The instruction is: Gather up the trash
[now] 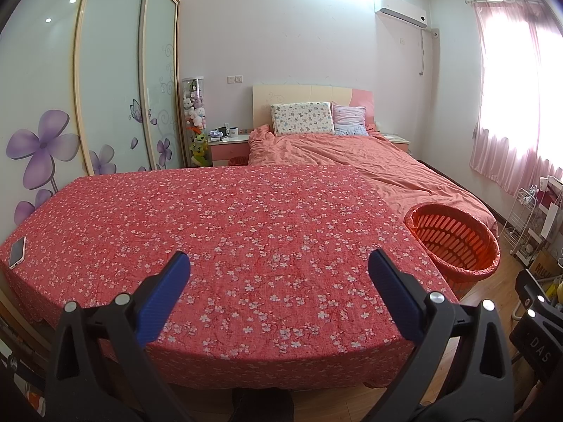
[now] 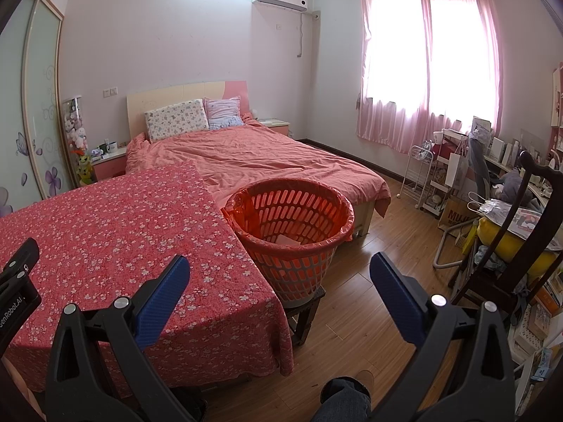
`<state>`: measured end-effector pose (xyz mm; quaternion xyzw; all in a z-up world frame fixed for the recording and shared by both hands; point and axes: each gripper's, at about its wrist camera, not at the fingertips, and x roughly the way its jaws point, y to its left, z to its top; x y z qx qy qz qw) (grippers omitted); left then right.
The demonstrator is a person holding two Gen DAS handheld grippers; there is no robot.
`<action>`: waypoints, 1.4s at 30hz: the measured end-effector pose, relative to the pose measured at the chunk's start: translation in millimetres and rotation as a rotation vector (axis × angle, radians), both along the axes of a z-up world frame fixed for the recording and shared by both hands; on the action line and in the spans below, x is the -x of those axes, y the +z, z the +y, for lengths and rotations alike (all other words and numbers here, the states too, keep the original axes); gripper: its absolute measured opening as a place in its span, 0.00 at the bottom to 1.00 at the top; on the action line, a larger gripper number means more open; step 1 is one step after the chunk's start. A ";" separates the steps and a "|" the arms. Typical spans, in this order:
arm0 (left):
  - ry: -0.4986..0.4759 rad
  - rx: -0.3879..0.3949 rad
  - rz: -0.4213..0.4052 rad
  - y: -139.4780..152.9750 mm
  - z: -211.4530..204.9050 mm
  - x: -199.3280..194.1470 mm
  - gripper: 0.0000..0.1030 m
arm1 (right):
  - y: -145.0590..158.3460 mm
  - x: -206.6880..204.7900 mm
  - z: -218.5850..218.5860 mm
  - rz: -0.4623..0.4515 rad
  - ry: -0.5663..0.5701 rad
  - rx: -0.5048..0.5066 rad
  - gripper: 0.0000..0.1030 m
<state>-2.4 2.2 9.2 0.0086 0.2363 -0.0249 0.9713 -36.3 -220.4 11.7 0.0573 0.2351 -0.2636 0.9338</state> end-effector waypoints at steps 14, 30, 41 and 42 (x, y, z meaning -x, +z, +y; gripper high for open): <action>0.000 0.000 0.001 -0.1 -0.4 0.0 0.96 | 0.5 -0.4 0.1 0.001 0.001 0.000 0.98; 0.001 -0.005 0.005 -4.0 -1.3 2.6 0.96 | -1.4 -0.9 2.3 0.003 0.003 -0.001 0.98; 0.001 0.001 0.008 -3.4 -1.4 1.7 0.96 | -4.5 -2.0 5.0 0.005 0.007 -0.001 0.98; 0.001 0.000 0.009 -3.2 -1.4 1.3 0.96 | -5.6 -2.7 5.2 0.006 0.007 -0.001 0.98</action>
